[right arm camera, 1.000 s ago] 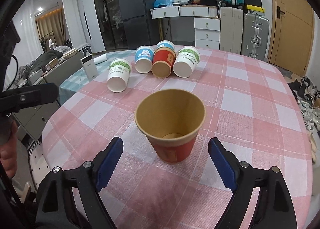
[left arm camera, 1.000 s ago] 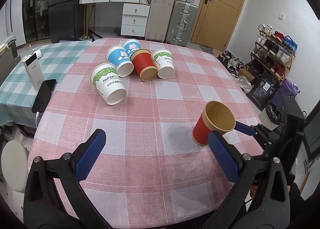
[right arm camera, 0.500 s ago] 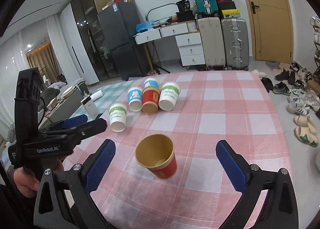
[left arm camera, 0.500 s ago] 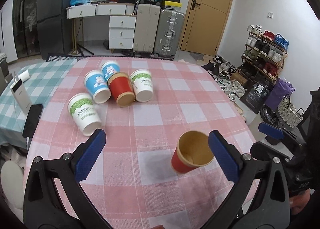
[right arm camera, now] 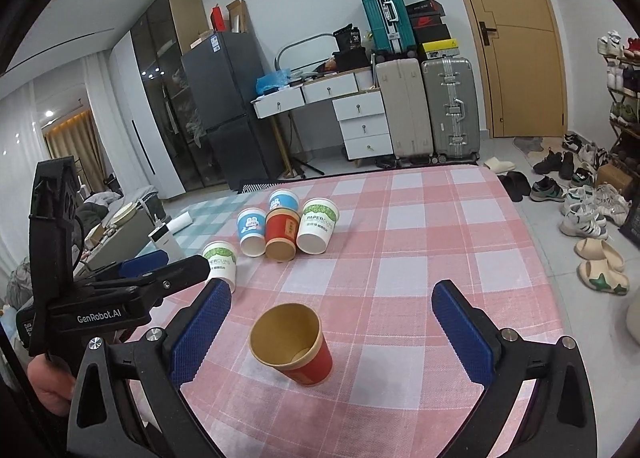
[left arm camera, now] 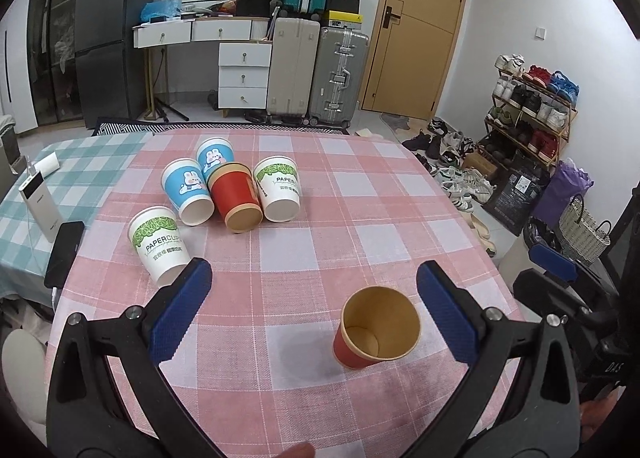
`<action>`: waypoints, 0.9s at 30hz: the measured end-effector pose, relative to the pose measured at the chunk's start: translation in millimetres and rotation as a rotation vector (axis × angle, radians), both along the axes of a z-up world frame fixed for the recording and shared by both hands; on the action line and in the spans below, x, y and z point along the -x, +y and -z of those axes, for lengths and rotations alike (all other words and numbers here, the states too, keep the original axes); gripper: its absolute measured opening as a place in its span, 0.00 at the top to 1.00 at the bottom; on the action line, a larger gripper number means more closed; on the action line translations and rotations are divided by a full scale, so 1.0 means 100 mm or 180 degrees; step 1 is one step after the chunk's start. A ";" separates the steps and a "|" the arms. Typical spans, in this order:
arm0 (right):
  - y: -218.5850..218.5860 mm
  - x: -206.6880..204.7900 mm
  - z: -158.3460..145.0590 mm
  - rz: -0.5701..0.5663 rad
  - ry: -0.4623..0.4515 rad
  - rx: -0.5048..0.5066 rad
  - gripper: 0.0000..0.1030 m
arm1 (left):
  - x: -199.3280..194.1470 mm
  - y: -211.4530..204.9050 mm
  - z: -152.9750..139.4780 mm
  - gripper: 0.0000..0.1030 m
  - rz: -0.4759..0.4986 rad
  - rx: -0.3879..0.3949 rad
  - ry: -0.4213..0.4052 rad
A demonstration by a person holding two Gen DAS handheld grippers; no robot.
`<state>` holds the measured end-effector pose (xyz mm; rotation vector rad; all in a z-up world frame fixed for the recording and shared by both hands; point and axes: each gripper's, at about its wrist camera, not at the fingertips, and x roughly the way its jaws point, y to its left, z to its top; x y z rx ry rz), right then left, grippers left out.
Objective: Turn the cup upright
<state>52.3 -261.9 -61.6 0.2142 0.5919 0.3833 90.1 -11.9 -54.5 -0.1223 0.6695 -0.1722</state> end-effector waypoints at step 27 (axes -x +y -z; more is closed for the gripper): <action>-0.05 0.06 0.02 -0.0003 0.0010 -0.0056 0.01 | 0.08 0.03 -0.03 0.01 0.0023 -0.0022 -0.0044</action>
